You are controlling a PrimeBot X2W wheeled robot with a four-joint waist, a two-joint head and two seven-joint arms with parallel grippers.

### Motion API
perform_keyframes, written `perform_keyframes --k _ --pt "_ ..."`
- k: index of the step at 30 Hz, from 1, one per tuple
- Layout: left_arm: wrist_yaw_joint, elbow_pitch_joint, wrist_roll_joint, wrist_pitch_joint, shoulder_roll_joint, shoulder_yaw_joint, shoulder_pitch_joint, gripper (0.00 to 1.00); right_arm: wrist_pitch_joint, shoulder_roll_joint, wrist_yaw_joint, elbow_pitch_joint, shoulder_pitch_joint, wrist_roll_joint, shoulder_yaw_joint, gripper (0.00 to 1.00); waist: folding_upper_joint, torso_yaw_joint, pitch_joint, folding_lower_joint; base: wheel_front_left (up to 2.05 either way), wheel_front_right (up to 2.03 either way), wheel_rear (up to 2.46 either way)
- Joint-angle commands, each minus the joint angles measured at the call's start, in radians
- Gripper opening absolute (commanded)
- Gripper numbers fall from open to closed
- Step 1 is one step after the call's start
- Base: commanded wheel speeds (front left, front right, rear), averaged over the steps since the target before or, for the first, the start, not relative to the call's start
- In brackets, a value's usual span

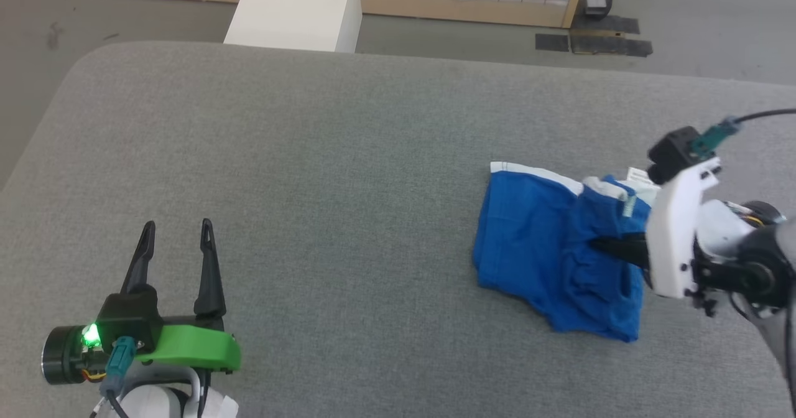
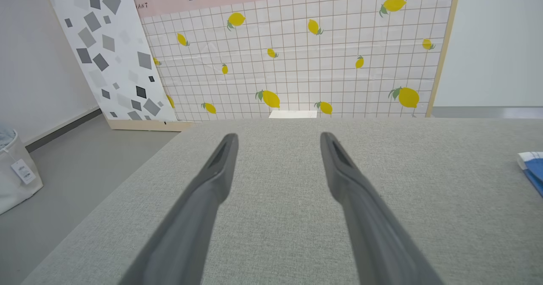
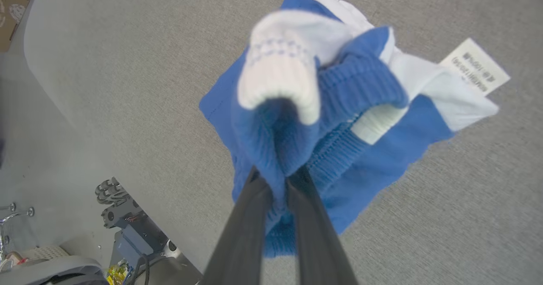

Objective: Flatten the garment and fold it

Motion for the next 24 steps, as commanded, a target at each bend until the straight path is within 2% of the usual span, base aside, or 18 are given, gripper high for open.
perform_keyframes --k 1,8,13,17,18,19,24 --pt "-0.006 0.003 0.01 -0.004 -0.011 0.003 -0.024 1.0 -0.001 0.024 -0.001 0.011 -0.03 -0.019 0.005 0.0 0.0 0.015 0.019 0.0 0.0 0.0 0.0" --pt "-0.022 0.023 0.029 -0.004 -0.045 0.0 -0.061 1.0 -0.023 0.166 -0.001 0.213 -0.158 -0.121 0.036 0.0 0.0 0.049 0.067 0.0 0.0 0.0 0.0" --pt "-0.03 0.036 0.038 -0.004 -0.062 -0.011 -0.083 1.0 -0.039 0.203 -0.001 0.394 -0.201 -0.213 0.075 0.0 0.0 0.072 0.088 0.0 0.0 0.0 0.0" --pt "-0.029 0.042 0.041 -0.004 -0.07 -0.006 -0.084 1.0 -0.073 0.229 -0.001 0.474 -0.199 -0.218 0.087 0.0 0.0 0.078 0.089 0.0 0.0 0.0 0.0" --pt "-0.026 0.043 0.042 -0.004 -0.071 -0.002 -0.081 1.0 -0.082 0.233 -0.001 0.476 -0.198 -0.212 0.094 0.31 0.0 0.073 0.085 0.0 0.0 0.0 0.0" --pt "-0.025 0.043 0.043 -0.004 -0.072 0.004 -0.075 1.0 -0.096 0.235 -0.001 0.469 -0.197 -0.203 0.105 1.0 0.0 0.068 0.079 0.0 0.0 0.0 0.0" --pt "-0.022 0.051 0.048 -0.004 -0.074 0.025 -0.046 1.0 -0.181 0.203 -0.001 0.38 -0.186 -0.143 0.138 1.0 0.0 0.035 0.038 0.0 0.0 0.0 0.0"
